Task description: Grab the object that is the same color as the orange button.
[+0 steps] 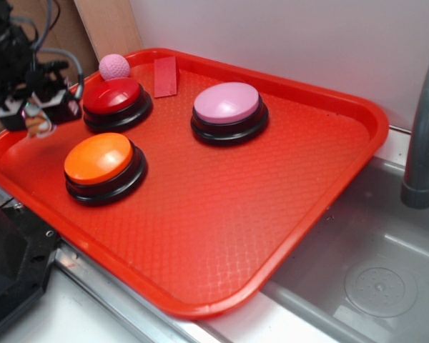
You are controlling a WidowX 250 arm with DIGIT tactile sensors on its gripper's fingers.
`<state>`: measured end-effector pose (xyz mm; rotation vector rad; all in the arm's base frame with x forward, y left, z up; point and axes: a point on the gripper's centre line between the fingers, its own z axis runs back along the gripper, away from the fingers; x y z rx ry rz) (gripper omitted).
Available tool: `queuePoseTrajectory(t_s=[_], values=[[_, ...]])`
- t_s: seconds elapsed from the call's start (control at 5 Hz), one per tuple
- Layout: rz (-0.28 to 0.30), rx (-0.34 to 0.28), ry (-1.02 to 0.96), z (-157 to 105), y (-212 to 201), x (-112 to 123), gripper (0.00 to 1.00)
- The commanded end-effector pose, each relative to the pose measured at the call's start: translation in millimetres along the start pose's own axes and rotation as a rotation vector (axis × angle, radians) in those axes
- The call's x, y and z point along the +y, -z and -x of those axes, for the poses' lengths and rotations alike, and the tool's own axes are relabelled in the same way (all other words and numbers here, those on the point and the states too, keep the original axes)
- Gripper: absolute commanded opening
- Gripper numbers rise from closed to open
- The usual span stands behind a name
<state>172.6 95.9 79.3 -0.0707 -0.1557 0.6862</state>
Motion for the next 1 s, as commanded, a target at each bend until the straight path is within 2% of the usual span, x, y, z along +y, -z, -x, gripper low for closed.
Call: queuePoseTrajectory(t_s=[0.0,0.2,0.4,0.6,0.8], values=[[0.05,-0.015,0.298,3.7,-74.4,-100.3,0.0],[0.115,-0.021,0.384,16.4,-95.7,-137.1,0.0],[0.115,-0.008,0.476,32.2,-99.9,-161.2,0.0],[0.057,0.011,0.491,41.7,-89.7,-168.1,0.0],[0.008,-0.022,0.47,37.8,-80.1,-163.7,0.0]])
